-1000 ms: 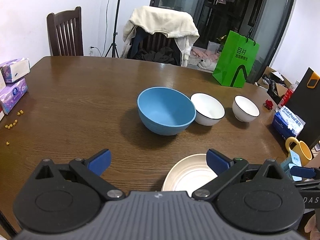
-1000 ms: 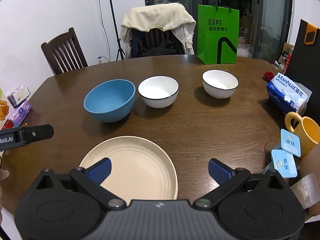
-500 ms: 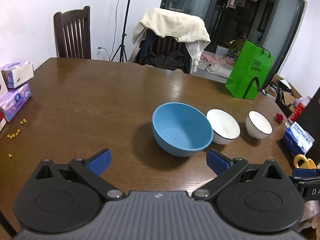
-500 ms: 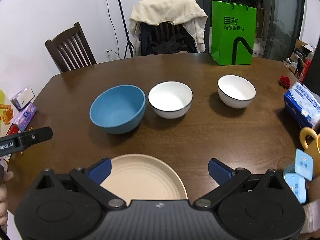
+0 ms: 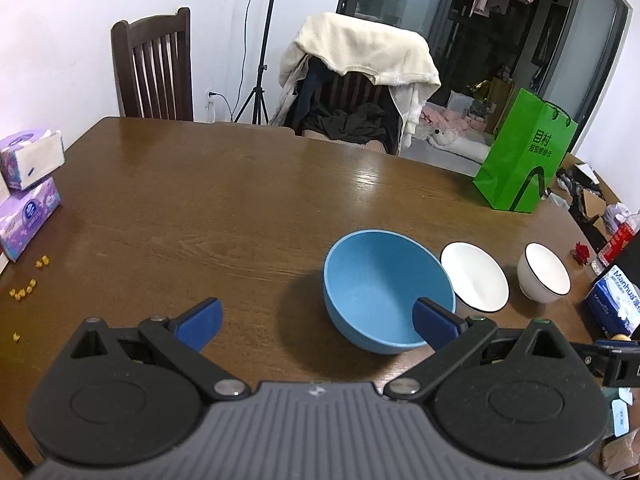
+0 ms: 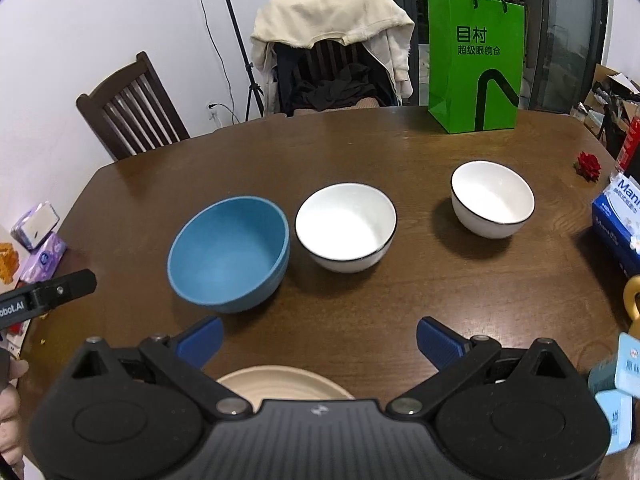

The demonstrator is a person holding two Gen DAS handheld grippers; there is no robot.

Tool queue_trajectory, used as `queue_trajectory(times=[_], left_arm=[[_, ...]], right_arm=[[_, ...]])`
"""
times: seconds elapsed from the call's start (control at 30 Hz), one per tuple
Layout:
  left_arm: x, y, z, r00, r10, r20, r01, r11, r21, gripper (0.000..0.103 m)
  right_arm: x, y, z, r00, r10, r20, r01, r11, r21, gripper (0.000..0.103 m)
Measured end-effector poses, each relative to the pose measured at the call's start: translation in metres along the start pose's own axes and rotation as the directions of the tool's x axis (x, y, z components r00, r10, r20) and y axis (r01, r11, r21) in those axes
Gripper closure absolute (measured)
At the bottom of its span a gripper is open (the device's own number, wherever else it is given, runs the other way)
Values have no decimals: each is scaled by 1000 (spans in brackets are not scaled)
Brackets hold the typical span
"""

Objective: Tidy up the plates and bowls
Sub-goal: 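Lower both open grippers onto opposite sides of the blue bowl rim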

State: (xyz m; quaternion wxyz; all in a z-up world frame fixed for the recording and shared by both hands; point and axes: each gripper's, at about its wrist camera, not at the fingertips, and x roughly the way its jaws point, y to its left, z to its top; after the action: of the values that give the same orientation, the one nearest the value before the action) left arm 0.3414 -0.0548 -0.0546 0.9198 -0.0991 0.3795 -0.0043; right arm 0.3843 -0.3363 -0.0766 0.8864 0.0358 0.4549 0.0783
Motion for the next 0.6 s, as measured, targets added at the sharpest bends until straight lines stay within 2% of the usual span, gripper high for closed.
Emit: queue_trajectory(times=[0.47,0.6], left_arm=[[51,-17,28,999,11,-50,-9,999,45,0],[71,-18,31,996,24,-85,-21,999,43,0]], right_arm=[[41,-2,45,999,11,-37,-11,1000,18,0],[60,2,52,997,21,-71,-19,999,26,7]])
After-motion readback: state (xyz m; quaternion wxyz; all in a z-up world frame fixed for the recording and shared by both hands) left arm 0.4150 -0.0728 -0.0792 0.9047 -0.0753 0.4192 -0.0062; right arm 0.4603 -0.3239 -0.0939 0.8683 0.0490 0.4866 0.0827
